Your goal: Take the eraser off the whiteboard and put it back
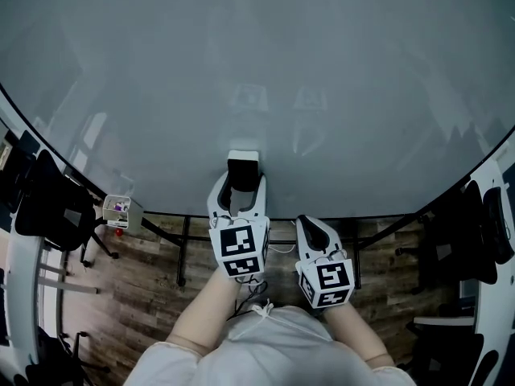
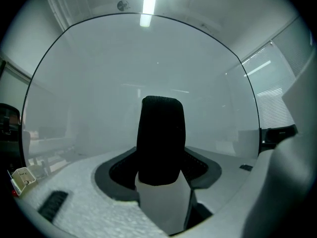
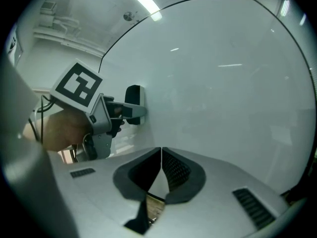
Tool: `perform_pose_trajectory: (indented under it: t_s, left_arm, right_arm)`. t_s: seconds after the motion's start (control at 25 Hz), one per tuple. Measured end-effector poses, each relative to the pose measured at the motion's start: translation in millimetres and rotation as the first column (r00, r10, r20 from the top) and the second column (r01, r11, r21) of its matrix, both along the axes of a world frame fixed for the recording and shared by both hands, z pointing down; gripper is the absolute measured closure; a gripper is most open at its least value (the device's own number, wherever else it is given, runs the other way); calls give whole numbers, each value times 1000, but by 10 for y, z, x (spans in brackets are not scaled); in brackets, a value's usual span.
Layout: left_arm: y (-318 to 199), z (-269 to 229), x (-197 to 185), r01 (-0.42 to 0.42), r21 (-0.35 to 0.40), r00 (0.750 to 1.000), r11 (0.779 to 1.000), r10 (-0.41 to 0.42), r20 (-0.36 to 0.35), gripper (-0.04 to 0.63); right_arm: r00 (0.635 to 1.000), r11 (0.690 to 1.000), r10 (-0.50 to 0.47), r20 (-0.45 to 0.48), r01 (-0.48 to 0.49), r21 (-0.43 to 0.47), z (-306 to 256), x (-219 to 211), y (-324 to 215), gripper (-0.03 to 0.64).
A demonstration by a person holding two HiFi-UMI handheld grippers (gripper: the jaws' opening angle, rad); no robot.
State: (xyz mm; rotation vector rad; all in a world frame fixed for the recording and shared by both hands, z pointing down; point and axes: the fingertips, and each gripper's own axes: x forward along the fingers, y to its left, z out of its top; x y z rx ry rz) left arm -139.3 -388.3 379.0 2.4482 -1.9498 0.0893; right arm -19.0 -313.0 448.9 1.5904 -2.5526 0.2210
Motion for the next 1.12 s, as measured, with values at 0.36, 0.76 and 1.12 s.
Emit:
perform_pose_trajectory:
  t_s: [0.36,0.76,1.12]
  left_arm:
    - [81,-87,29,-41,29,999,999,42,-19,339]
    - [528,122,26,-136,11,991,991,136,4,337]
    - [803,691,-74,-150,-107,988,983,153,17,337]
  right_arm:
    - [1000,1000,29,5,-29,-5,-6,45,4,589]
    - [999,999,50,-13,-51,-14,51,-18,97,589]
    - [999,999,41,-1,-41,-9,81,-188,201,589]
